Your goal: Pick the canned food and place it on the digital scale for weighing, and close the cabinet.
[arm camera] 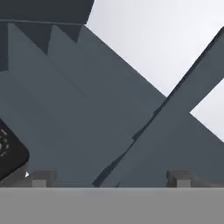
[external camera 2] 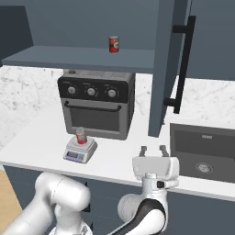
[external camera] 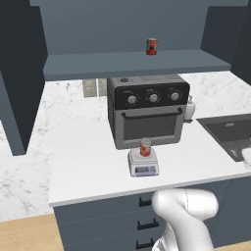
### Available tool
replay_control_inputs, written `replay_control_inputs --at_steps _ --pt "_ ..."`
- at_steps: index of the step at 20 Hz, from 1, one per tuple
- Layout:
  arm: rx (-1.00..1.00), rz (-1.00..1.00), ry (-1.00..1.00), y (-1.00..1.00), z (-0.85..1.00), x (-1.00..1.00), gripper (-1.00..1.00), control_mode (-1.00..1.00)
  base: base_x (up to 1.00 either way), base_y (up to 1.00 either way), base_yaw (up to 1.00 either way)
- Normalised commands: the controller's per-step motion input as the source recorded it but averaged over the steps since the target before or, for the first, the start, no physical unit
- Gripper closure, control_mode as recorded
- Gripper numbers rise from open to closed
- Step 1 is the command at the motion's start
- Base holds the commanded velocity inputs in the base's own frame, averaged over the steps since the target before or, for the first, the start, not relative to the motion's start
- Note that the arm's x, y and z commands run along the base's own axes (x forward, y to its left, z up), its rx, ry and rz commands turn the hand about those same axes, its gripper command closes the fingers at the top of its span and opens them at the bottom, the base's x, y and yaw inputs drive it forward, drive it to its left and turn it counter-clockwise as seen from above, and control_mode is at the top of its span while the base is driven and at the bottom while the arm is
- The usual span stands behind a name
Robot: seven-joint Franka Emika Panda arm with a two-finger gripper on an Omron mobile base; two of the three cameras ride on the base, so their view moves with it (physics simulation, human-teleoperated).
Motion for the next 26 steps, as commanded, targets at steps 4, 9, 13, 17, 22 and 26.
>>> replay_control_inputs --at_steps 4,9,13,17,22,26 --pt "-0.45 -0.08 -0.36 0.0 0.0 -0.01 -1.0 -1.0 0.0 0.0 0.0" --pt "-0.31 -0.16 0.02 -0.18 0.1 -0.04 -1.0 -1.0 0.0 0.0 0.0" --pt "0.0 -0.09 0.45 -0.58 0.0 0.0 -1.0 -1.0 0.0 0.0 0.0" --pt "0.0 -0.07 0.45 -0.52 0.0 0.0 -1.0 -1.0 0.0 0.0 0.0" --pt "0.03 -0.06 0.27 -0.4 0.06 0.04 -1.0 -1.0 0.0 0.0 0.0" --pt "0.09 -0.01 0.09 -0.36 0.26 0.07 -1.0 -1.0 0.0 0.0 0.0"
